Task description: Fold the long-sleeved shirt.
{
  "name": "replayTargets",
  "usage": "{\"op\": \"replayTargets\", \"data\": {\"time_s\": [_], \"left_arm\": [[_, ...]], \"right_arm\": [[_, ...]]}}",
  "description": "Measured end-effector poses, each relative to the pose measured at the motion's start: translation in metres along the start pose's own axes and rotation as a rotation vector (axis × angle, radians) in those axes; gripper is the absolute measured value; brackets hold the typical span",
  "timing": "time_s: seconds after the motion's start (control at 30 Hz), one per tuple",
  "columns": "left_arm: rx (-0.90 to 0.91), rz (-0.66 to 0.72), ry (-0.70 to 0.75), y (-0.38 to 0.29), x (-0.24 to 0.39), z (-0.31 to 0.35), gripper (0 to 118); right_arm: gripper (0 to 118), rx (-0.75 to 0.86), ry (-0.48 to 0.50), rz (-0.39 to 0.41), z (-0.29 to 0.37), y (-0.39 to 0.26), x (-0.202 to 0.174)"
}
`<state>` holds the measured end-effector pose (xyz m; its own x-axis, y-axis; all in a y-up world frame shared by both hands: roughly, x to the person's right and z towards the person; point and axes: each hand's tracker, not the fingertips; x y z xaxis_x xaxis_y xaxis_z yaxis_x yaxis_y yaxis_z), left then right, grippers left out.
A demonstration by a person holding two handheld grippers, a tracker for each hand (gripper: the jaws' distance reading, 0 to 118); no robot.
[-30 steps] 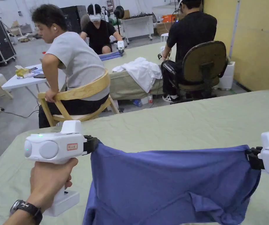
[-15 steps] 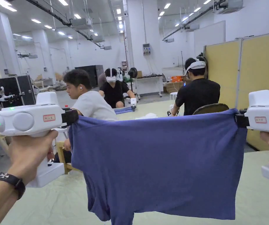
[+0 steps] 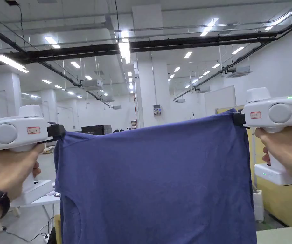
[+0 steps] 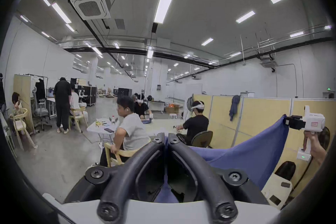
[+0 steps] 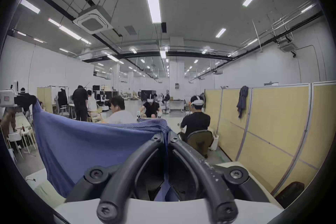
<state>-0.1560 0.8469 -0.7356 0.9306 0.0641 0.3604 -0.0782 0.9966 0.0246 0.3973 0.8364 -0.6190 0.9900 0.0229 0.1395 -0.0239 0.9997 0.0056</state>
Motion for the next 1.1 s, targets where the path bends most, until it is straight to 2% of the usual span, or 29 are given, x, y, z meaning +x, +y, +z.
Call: {"op": "replayTargets", "data": {"time_s": [0.23,0.4,0.67,1.1], "left_arm": [[0.057,0.011,0.010,0.042,0.002,0.001,0],[0.064,0.009,0.025,0.056,0.005,-0.007,1],[0.055,-0.014,0.022,0.054,0.007,-0.029,0],[0.028,-0.055,0.021,0.050,0.005,-0.108,0]], "right_arm": [[4,0.063,-0.002,-0.012,0.001,0.050,-0.002],[4,0.095,-0.008,0.010,0.003,0.070,-0.006],[4,0.098,-0.028,0.005,-0.010,0.068,-0.001],[4,0.073,-0.068,0.015,-0.091,0.057,0.010]]}}
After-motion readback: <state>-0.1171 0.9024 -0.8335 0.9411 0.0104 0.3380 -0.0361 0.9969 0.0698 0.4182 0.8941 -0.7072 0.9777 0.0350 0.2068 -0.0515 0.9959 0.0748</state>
